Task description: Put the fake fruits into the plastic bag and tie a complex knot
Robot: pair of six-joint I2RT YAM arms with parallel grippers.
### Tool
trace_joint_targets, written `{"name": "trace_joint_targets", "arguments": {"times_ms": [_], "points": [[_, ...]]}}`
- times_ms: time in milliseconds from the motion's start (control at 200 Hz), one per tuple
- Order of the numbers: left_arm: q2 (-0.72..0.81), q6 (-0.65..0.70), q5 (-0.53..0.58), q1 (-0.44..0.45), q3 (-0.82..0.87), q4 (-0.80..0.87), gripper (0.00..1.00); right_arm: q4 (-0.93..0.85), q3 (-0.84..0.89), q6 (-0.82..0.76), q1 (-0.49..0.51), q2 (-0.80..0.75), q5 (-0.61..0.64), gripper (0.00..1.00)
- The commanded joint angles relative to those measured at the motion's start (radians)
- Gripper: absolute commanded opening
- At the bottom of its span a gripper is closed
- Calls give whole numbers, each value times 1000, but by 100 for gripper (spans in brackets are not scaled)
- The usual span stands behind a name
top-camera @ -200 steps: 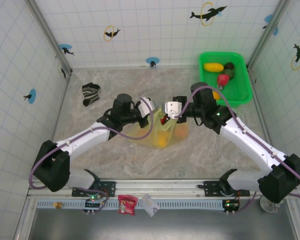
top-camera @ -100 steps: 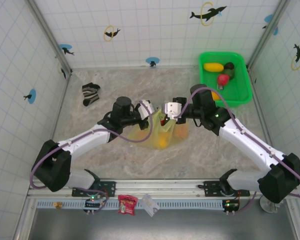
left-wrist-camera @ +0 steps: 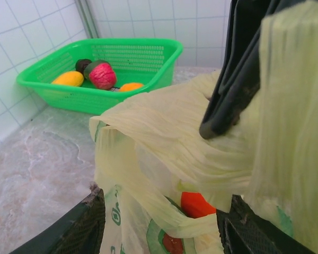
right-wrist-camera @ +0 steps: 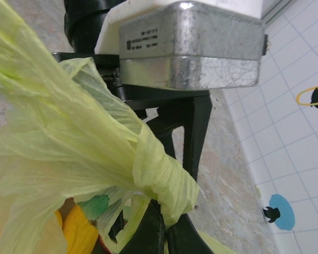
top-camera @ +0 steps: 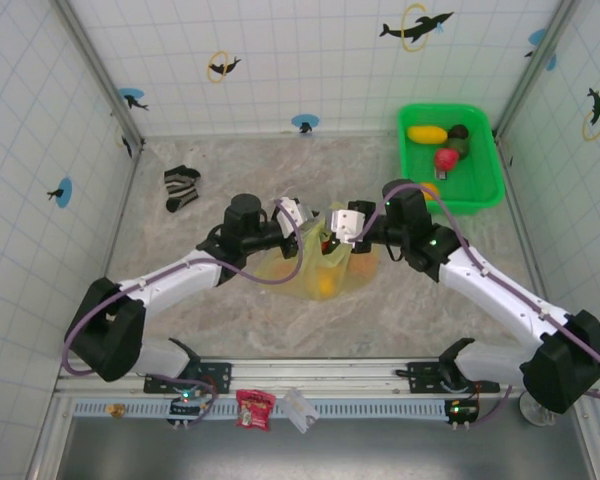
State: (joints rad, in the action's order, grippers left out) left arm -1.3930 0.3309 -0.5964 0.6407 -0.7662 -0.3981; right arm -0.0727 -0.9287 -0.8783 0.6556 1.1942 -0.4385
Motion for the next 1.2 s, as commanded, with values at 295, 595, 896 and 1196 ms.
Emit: {"name": "trace_joint_targets", "arguments": {"times_ms": [295,595,896,1196], "points": [[-49,16,-154,7,-66,93,56,203,111,35,16,-64,63,0],[-54,7,-114,7,-83,81,56,245,136,32,28,-64,89,0],[-50,-5,-56,3,-71,21,37,213,140,33,44,-65,84,0],[-45,17,-57,-1,-80,56,0,203,134,40,46,-71,87,0]]}}
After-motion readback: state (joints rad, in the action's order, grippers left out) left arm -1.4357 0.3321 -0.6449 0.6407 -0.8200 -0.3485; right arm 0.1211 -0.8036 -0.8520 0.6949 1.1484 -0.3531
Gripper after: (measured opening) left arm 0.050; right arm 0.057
